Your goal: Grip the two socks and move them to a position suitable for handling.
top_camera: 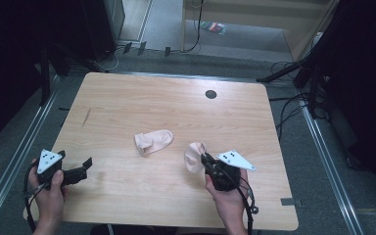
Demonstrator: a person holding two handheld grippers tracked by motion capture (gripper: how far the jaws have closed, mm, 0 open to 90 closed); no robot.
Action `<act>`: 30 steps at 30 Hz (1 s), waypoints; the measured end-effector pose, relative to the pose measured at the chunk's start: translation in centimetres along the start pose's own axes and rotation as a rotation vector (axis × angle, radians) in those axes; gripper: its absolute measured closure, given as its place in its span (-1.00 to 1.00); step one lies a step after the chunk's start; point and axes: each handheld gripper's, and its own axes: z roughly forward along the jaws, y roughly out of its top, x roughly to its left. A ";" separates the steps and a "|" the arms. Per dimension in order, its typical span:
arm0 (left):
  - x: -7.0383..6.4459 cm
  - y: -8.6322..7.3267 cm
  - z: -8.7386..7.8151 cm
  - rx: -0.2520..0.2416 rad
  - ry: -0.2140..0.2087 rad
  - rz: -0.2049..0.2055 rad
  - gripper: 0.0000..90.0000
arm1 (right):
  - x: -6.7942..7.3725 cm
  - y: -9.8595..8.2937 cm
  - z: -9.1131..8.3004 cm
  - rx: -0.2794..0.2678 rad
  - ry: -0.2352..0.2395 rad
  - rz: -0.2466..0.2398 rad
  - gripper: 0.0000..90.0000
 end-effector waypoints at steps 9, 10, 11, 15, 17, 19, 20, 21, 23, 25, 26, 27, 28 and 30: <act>-3.8 1.1 -1.7 -0.070 -0.089 0.012 -0.98 | 2.5 -1.2 1.2 0.014 0.050 -0.006 0.86; -3.8 1.1 -1.7 -0.070 -0.089 0.012 -0.99 | 2.7 -1.3 1.3 0.014 0.052 -0.007 0.86; -4.8 1.2 -1.9 -0.071 -0.109 0.024 -0.99 | 2.9 -1.5 1.5 0.015 0.051 -0.006 0.86; -6.9 1.2 -2.1 -0.085 -0.159 0.033 -0.98 | 3.9 -2.3 2.3 0.028 0.065 -0.025 0.86; -7.8 1.2 -2.3 -0.107 -0.193 0.046 -0.98 | 4.5 -2.7 2.6 0.042 0.069 -0.027 0.86; -8.9 1.2 -2.4 -0.115 -0.224 0.072 -0.99 | 5.1 -3.1 3.0 0.051 0.079 -0.035 0.86; -8.9 1.2 -2.4 -0.115 -0.224 0.072 -0.99 | 5.1 -3.1 3.0 0.051 0.079 -0.035 0.86; -9.5 1.1 -2.3 -0.106 -0.244 0.084 -0.98 | 5.9 -3.5 3.3 0.058 0.083 -0.047 0.86; -10.1 0.9 -2.1 -0.093 -0.264 0.086 -0.99 | 6.4 -3.8 3.5 0.063 0.088 -0.046 0.86; -10.5 0.8 -2.0 -0.081 -0.286 0.092 -0.99 | 6.9 -4.1 3.7 0.062 0.088 -0.054 0.86; -10.8 0.7 -2.0 -0.081 -0.291 0.092 -0.98 | 7.2 -4.3 3.8 0.062 0.089 -0.057 0.86; -11.0 0.7 -1.9 -0.079 -0.294 0.095 -0.98 | 7.4 -4.4 3.9 0.065 0.088 -0.053 0.86; -11.2 0.6 -1.9 -0.078 -0.300 0.092 -0.98 | 7.6 -4.6 4.1 0.071 0.091 -0.053 0.86; -11.6 0.5 -1.8 -0.073 -0.313 0.097 -0.98 | 7.8 -5.0 4.4 0.085 0.084 -0.054 0.85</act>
